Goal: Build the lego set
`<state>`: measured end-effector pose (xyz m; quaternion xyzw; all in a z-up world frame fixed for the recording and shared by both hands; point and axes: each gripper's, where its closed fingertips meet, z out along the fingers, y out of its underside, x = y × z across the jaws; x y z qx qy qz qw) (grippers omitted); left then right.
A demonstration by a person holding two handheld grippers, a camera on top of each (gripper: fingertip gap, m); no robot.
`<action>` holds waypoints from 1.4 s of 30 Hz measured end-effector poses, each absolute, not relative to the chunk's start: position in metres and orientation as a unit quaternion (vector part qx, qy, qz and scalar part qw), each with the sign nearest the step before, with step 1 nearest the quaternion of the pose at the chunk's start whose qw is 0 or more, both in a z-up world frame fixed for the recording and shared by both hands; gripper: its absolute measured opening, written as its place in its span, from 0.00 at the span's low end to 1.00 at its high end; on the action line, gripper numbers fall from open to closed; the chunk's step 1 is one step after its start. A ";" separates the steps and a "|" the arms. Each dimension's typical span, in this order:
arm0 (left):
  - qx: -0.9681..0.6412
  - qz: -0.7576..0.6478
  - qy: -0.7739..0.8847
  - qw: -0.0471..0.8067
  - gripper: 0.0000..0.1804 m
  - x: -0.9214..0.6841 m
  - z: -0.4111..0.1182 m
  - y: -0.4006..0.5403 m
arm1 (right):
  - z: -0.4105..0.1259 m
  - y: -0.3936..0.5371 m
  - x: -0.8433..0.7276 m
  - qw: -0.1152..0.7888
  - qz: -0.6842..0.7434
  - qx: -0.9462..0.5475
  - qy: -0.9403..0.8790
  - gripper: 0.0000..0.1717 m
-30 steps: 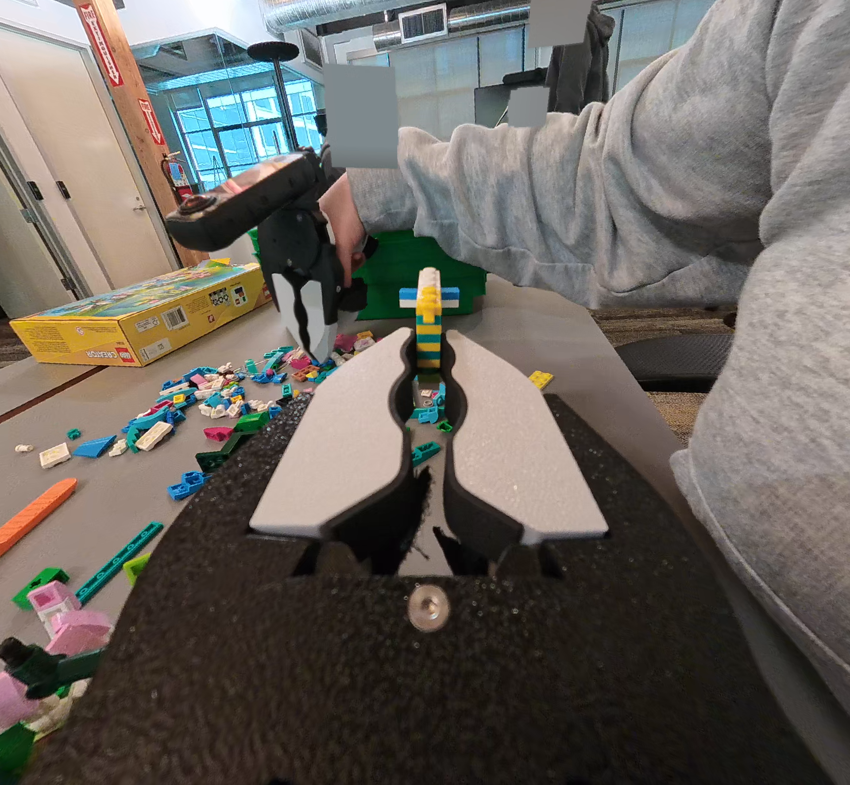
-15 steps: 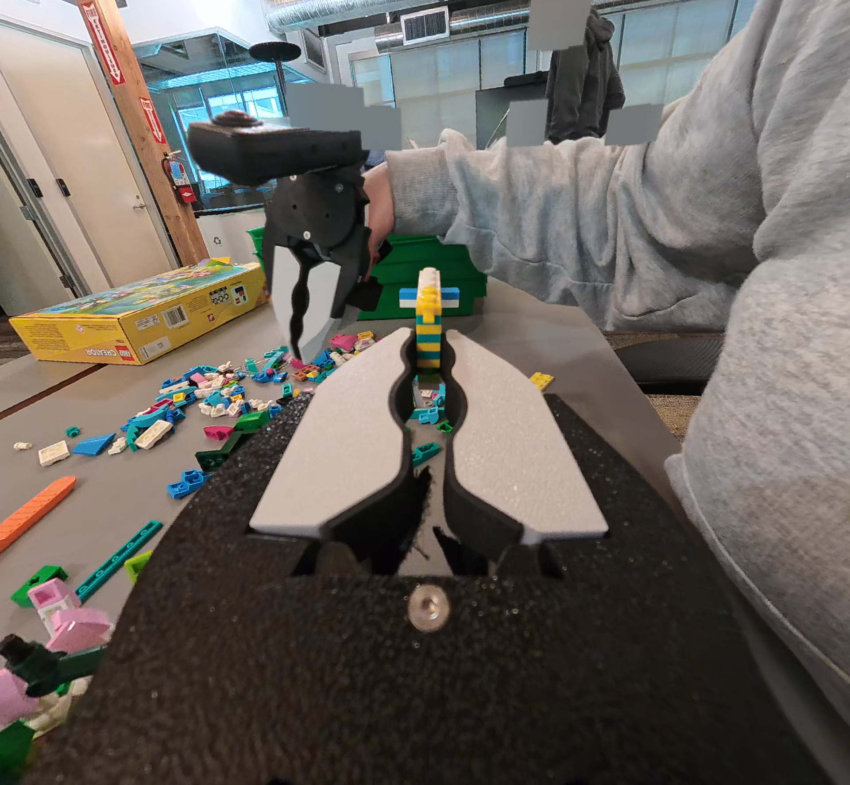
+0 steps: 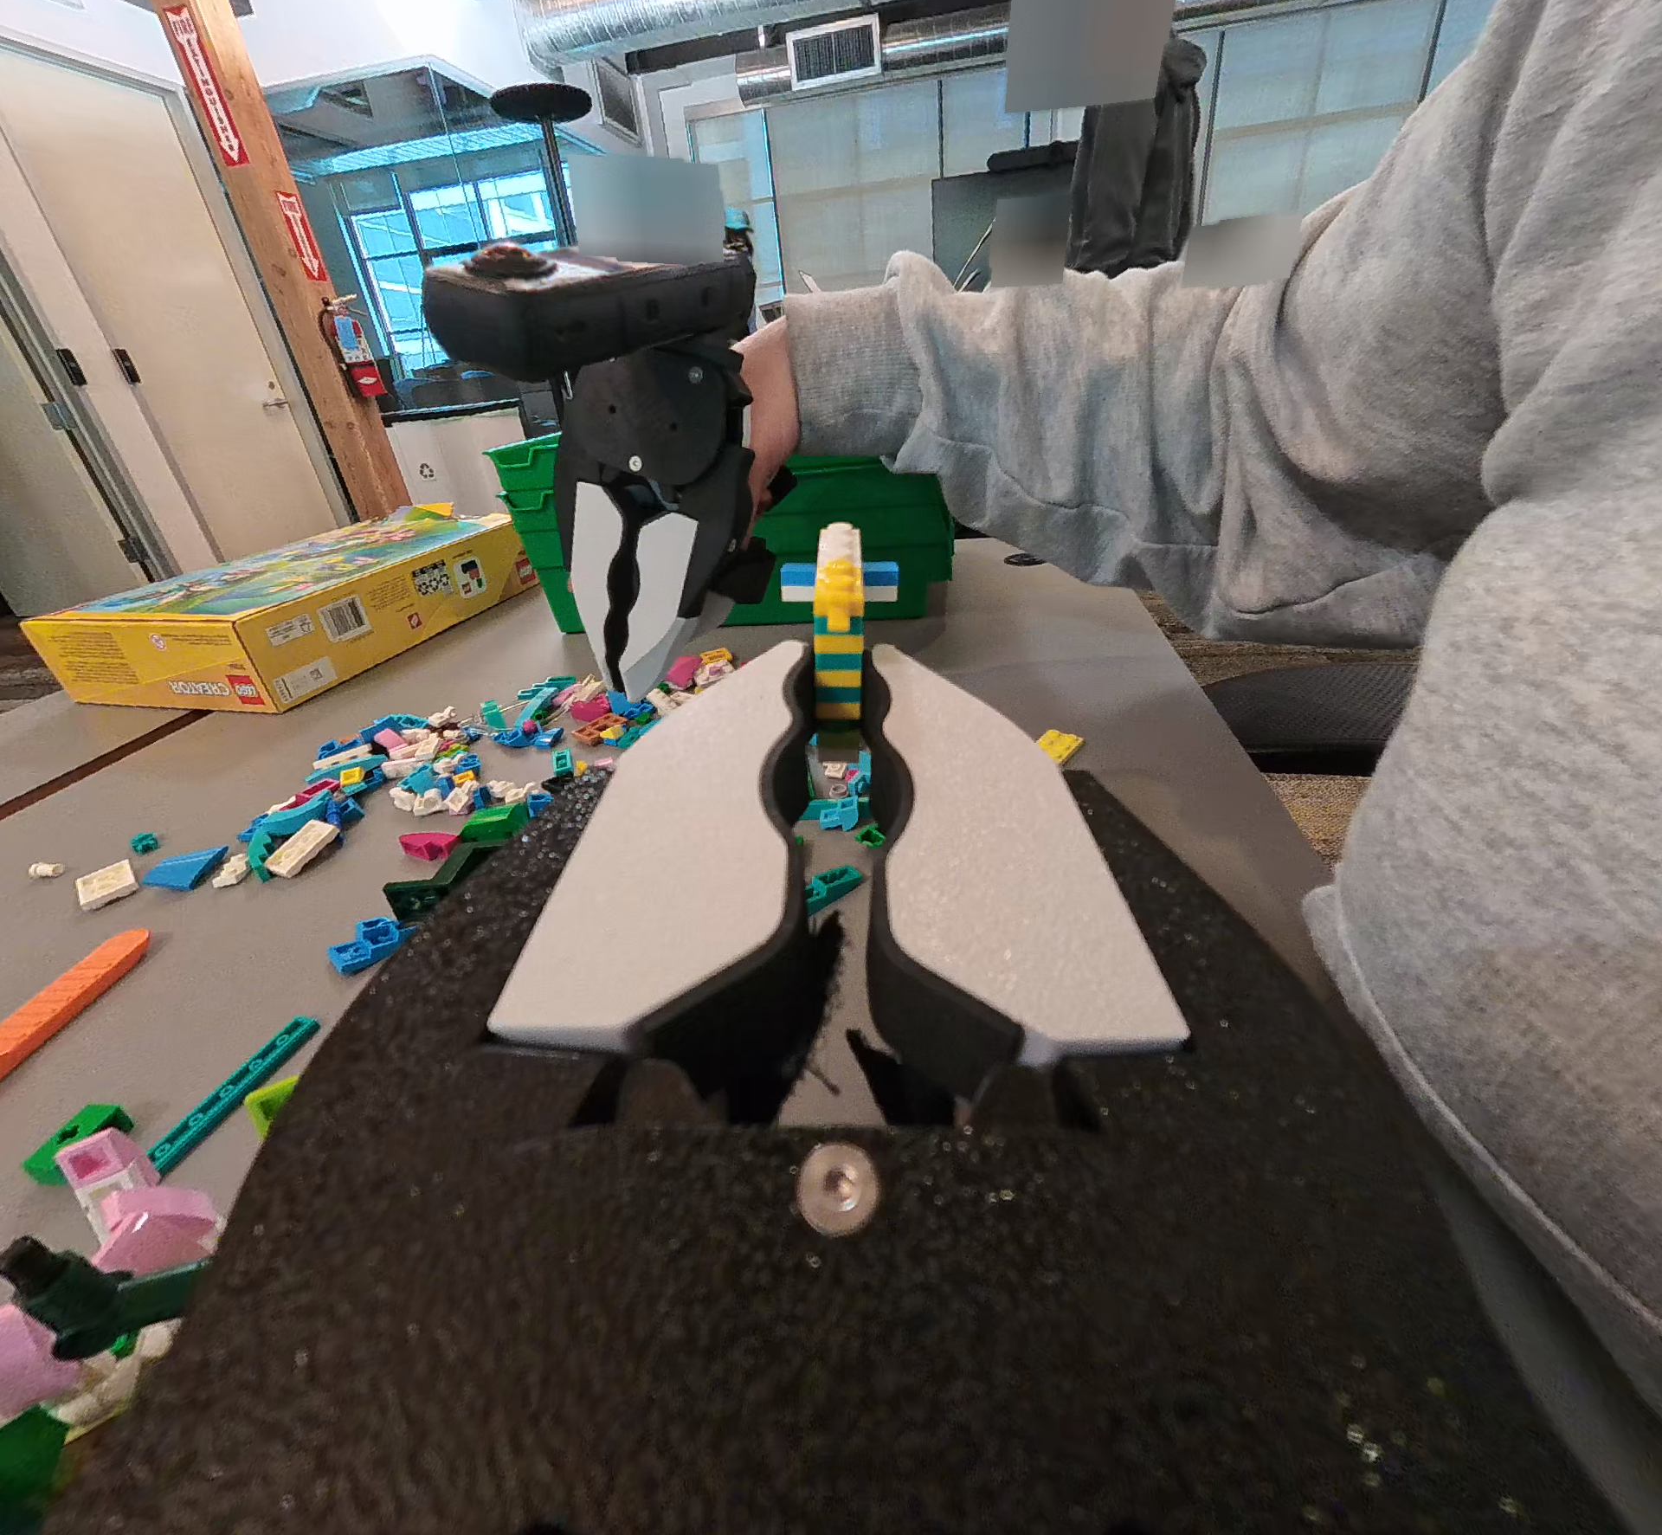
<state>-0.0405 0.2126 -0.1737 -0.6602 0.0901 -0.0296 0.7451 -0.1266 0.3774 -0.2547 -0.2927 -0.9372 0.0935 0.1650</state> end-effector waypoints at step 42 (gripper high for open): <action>-0.660 -0.031 0.088 0.746 0.05 -0.037 -0.173 0.212 | -0.253 0.375 -0.140 0.202 0.146 -0.332 -0.910 0.01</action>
